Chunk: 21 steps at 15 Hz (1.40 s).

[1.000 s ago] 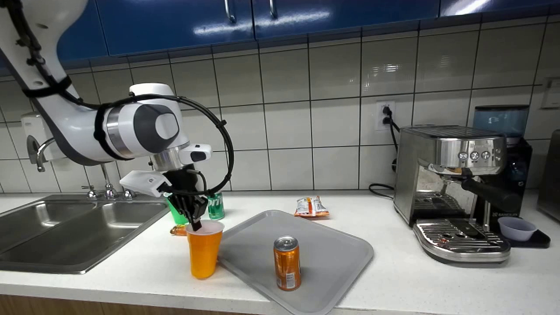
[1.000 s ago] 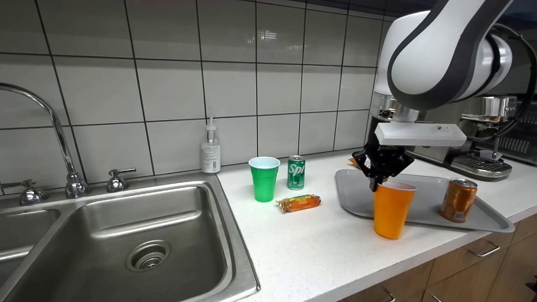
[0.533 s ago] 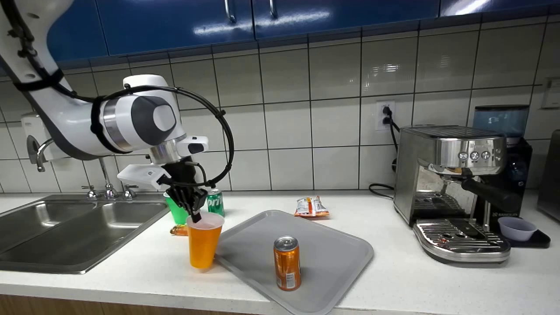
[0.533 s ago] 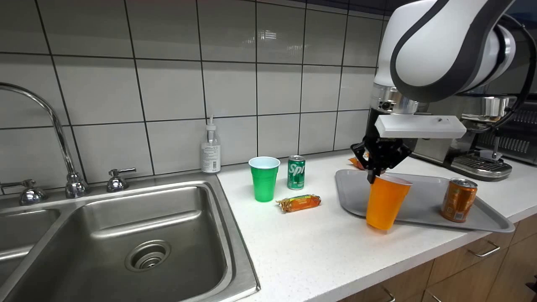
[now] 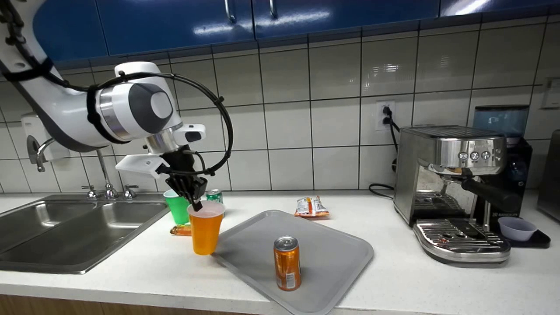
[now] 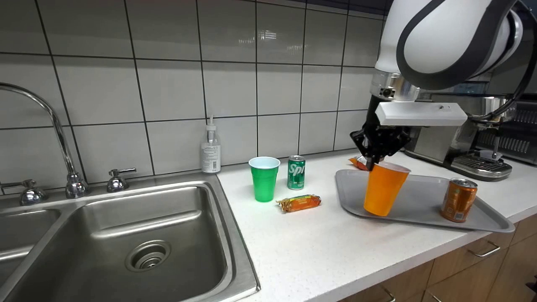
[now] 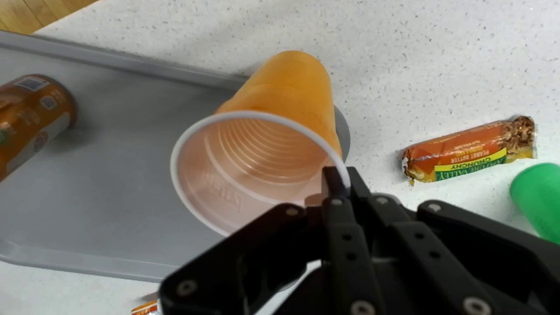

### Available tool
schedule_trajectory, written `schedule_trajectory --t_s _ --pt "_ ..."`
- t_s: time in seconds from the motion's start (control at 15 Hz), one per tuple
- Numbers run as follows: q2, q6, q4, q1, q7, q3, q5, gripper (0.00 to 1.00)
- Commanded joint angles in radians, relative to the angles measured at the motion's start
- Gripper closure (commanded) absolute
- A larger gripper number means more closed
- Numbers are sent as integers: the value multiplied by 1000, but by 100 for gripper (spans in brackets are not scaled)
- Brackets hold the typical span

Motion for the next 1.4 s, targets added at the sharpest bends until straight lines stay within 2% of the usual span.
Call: schedule_trajectory --t_s 0.0,0.87,1.33 --pt "-52 -37 -13 -50 44 24 -47 99" --pt "-34 -20 0 -179 33 -10 -94 99" --pt "13 -14 30 -209 46 -29 -128 99"
